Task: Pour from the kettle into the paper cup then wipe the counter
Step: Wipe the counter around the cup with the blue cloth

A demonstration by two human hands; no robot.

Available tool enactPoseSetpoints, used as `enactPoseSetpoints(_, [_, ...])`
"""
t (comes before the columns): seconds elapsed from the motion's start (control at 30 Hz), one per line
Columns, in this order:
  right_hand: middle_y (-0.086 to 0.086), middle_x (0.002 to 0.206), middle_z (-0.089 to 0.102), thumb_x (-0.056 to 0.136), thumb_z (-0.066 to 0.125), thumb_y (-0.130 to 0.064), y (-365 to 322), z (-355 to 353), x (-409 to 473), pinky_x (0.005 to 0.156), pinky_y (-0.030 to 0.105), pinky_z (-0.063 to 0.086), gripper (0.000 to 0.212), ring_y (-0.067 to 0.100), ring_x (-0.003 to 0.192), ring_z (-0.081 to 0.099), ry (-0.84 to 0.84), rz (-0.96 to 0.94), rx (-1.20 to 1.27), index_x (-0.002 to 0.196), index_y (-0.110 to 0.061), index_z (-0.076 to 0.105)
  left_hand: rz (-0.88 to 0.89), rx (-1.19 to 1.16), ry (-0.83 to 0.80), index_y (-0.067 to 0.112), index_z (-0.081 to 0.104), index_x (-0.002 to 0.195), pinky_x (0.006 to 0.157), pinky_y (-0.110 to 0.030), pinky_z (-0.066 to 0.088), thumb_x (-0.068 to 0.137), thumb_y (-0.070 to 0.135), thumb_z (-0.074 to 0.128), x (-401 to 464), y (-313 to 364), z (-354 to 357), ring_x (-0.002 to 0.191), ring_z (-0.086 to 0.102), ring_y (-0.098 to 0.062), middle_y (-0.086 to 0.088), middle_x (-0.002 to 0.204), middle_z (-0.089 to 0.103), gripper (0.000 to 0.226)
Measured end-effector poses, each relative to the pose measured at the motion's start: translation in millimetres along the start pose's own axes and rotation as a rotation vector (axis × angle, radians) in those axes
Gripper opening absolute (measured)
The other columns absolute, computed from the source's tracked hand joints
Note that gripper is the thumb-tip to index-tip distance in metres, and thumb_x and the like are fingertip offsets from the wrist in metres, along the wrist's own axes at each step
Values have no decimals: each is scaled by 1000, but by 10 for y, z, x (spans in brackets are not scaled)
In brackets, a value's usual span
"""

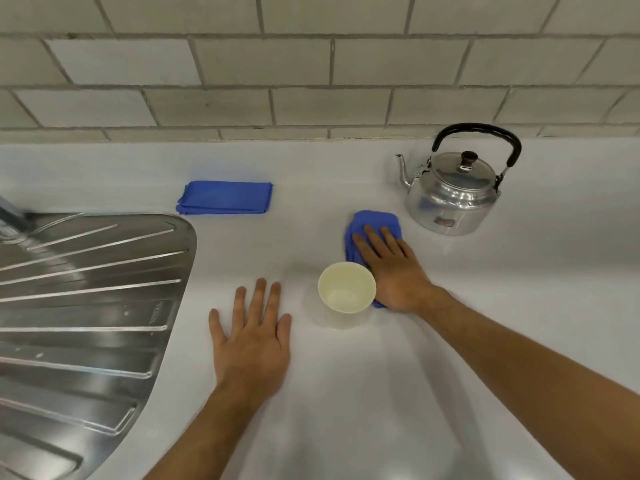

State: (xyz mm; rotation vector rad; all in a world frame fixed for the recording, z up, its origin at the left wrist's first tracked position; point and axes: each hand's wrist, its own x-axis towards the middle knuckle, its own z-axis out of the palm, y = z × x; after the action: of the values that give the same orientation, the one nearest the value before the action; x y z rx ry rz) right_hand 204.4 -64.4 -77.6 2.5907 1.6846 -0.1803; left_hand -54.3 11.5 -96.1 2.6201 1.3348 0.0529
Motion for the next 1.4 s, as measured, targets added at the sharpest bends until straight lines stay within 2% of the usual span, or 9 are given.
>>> enactPoseSetpoints(0.17, [-13,163,-9,97,11,-60,334,-23,35,121,30,-4,66,15,150,-15,-50,-368,31,157,-32,4,6,34,27,41,-28,143,118,-52,-2,90,52,-13,6,-10,39,150,-11,-14,17,158,-20,56])
enactPoseSetpoints(0.33, [7,166,6,103,28,-44,338,11,670,122,42,7,64,33,152,2,97,26,43,157,-16,10,1,5,26,42,-15,149,117,-51,-2,90,54,-9,-11,8,26,150,-8,-13,19,157,-15,61])
enactPoseSetpoints(0.47, [13,166,3,101,27,-44,-53,-70,1278,121,47,3,69,39,151,2,67,259,149,156,-6,7,-13,34,18,44,-24,145,117,-50,-4,88,54,-13,4,29,19,149,-13,-13,20,156,-22,59])
enactPoseSetpoints(0.53, [11,166,5,101,26,-45,-276,-102,1435,121,45,3,69,38,151,2,52,165,152,157,-8,8,-19,33,9,44,-26,144,117,-50,-5,86,54,-14,4,41,1,149,-15,-12,21,155,-24,59])
enactPoseSetpoints(0.67, [2,166,14,102,33,-45,-502,-96,1448,121,39,7,63,31,152,9,55,-330,45,157,-18,18,-21,40,-3,44,-26,144,117,-50,-5,85,54,-15,-3,52,-40,149,-15,-12,21,156,-23,60])
enactPoseSetpoints(0.77, [-2,165,15,101,38,-47,-327,-144,1481,122,36,9,64,26,152,9,28,-422,69,156,-22,19,-17,41,-8,45,-26,143,117,-49,-5,85,55,-15,-7,42,-64,148,-16,-11,21,156,-24,60])
enactPoseSetpoints(1.03, [7,165,13,100,30,-52,27,-87,1246,121,45,11,69,35,150,10,87,77,139,156,-14,16,-8,8,29,48,-20,145,117,-49,-5,89,55,-9,-10,1,-38,149,-12,-10,22,157,-18,57])
enactPoseSetpoints(1.27, [6,166,6,97,21,-56,184,38,364,120,43,9,72,33,152,4,43,107,77,158,-19,8,-7,29,16,44,-19,147,117,-52,-2,93,53,-4,0,-10,-20,150,-7,-13,18,161,-9,56])
enactPoseSetpoints(1.4, [11,164,19,89,7,-60,154,57,-365,117,45,19,82,37,149,18,75,214,8,156,-14,22,-17,6,-20,44,-23,143,117,-54,-4,93,52,-3,20,-16,-25,150,-10,-13,17,161,-12,55])
